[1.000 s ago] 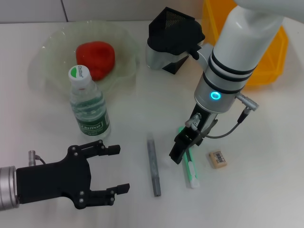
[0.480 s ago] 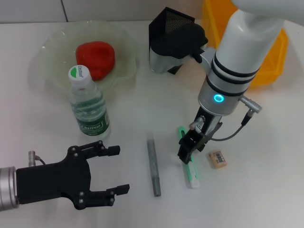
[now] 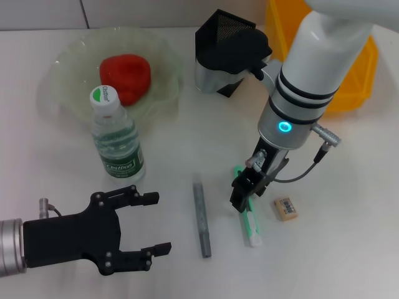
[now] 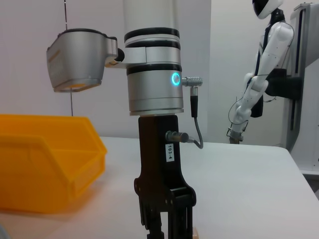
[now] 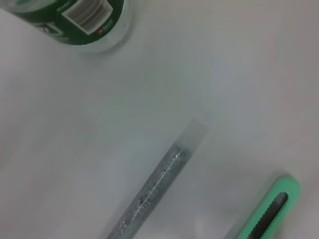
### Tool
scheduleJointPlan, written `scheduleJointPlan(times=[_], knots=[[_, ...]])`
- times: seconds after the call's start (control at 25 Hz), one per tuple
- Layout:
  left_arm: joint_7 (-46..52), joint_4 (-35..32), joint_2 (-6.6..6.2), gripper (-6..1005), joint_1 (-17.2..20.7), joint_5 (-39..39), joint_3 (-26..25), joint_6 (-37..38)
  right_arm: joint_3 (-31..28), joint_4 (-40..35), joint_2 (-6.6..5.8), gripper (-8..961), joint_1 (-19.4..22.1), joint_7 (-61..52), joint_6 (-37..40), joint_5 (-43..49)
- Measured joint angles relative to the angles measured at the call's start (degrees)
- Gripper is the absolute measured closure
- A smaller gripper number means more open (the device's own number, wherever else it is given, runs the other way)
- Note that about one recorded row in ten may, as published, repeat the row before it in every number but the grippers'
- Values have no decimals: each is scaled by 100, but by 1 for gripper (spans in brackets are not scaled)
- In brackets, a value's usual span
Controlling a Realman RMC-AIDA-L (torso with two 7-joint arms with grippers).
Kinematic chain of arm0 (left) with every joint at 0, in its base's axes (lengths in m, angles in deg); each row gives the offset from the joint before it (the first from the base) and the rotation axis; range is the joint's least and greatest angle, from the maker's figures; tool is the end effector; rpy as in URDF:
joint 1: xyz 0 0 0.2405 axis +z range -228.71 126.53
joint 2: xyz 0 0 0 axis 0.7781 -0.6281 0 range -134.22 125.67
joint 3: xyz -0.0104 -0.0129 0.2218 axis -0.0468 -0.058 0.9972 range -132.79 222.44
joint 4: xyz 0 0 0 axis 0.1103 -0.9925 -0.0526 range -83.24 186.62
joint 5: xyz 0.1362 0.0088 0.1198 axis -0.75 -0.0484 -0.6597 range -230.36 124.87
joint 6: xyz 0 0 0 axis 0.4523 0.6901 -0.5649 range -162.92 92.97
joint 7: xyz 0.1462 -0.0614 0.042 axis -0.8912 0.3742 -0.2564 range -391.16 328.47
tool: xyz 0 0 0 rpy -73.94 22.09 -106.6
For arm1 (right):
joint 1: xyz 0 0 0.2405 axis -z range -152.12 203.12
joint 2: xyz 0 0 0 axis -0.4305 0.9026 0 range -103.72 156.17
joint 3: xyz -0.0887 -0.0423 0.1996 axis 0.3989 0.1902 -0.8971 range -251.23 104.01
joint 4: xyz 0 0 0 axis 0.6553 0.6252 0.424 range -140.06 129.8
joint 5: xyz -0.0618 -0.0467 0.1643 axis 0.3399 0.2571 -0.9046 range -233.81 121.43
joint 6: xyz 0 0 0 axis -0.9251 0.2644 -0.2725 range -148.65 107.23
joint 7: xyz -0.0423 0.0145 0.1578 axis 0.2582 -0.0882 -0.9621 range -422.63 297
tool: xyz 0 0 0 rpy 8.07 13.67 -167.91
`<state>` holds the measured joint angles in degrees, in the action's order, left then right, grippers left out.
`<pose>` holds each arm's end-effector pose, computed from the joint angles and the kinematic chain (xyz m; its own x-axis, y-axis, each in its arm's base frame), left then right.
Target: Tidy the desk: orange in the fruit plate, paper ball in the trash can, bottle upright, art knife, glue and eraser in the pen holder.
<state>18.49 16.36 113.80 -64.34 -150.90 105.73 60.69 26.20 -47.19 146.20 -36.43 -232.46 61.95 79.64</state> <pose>-0.2374 0.2055 -0.0256 0.8474 0.0505 0.5285 0.1574 -0.9746 -0.1592 0.1300 0.3055 -0.0888 0.5069 -0.7381 0.4452 -0.6383 -0.6685 -0.3816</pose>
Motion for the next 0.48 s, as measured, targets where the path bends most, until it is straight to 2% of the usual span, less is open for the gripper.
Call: scheduleJointPlan(times=[0.48], knots=[[-8,24,5,206,-21,-2,0,-22,12,341,0,464,-214,1,-185,-13]])
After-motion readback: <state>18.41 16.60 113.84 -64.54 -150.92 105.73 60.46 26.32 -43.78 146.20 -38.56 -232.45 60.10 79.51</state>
